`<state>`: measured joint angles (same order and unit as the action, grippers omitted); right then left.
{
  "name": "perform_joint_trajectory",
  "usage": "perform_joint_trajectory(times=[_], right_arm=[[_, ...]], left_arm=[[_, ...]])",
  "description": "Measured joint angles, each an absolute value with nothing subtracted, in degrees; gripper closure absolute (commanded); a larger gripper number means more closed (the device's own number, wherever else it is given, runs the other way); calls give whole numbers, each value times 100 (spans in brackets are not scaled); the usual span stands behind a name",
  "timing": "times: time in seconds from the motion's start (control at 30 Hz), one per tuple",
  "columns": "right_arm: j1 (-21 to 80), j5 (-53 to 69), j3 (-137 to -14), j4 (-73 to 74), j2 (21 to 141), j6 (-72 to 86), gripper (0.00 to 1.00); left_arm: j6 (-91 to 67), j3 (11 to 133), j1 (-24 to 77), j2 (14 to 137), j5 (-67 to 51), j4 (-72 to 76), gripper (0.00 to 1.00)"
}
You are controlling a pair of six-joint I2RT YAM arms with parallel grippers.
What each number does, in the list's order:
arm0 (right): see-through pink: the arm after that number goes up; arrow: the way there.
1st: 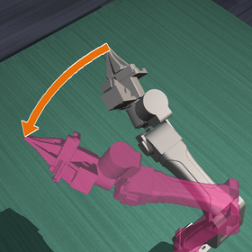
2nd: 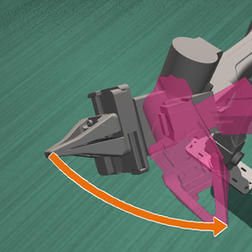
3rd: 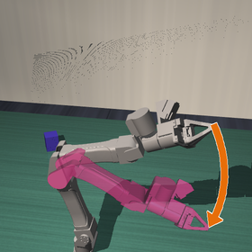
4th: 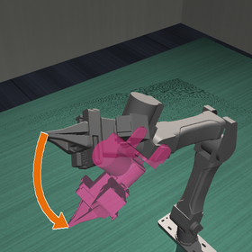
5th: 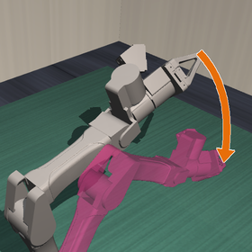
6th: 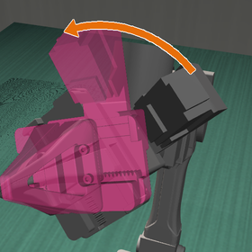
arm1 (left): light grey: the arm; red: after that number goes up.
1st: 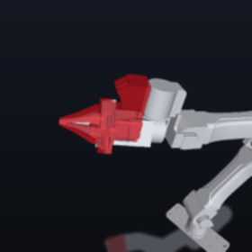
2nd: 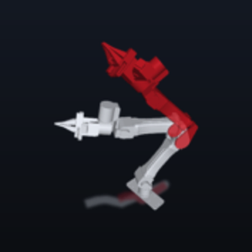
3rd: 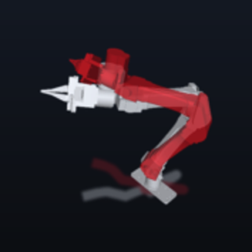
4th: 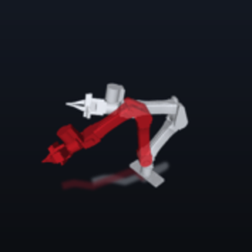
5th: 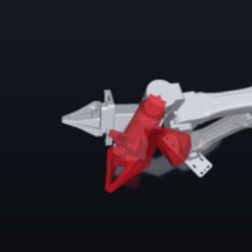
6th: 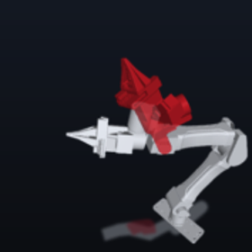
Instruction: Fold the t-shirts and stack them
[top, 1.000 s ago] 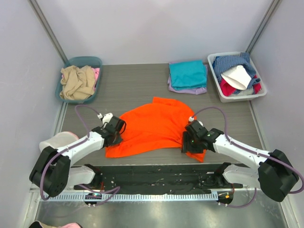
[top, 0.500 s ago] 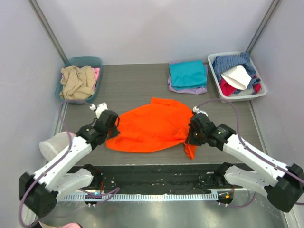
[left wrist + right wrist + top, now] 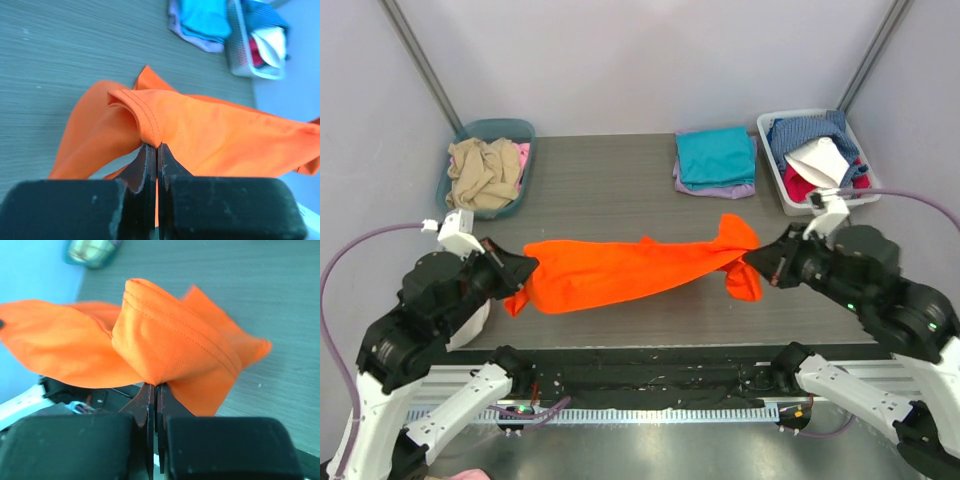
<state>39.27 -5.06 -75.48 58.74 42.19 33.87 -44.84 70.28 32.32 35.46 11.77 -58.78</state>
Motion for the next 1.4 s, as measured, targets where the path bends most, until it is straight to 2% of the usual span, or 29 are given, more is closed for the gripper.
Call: perform_joint_trajectory(times=[0.37,0.47,0.6,0.7,0.8,0.9,1.0,1.23,1.4], right_arm=[[3859,421,-9762,6560,3868,3153,99],[3844,478,-9677,6497,3903,3153,99],[3839,113,-8851,6176,4322,3133,99],[3820,-419,-7881,5437,5207,3004,99],[3632,-805,-7105,4606,6512,2838,99],[3210,-906,-6637,3826,7878,2670,99],[2842,-991,-6554,3312,8680,2536,99],[2357,-1090,-7185,2342,9684,2252,99],[2246,-1105,-7561,2145,9915,2058,99]], left_arm=[[-4807,7317,3240,3138,-1066,-6012,100],[-4821,7024,3240,3122,-1240,-5878,100],[-4807,5933,3242,3374,-1090,-5277,100],[-4775,5146,3249,4237,-832,-4532,100],[-4654,4816,3249,5771,-432,-3745,100],[-4292,5050,3175,7422,-47,-3245,100],[-3942,5603,2976,8490,215,-2941,100],[-3476,6630,2139,9655,349,-2226,100],[-3275,7002,1739,10060,248,-2178,100]])
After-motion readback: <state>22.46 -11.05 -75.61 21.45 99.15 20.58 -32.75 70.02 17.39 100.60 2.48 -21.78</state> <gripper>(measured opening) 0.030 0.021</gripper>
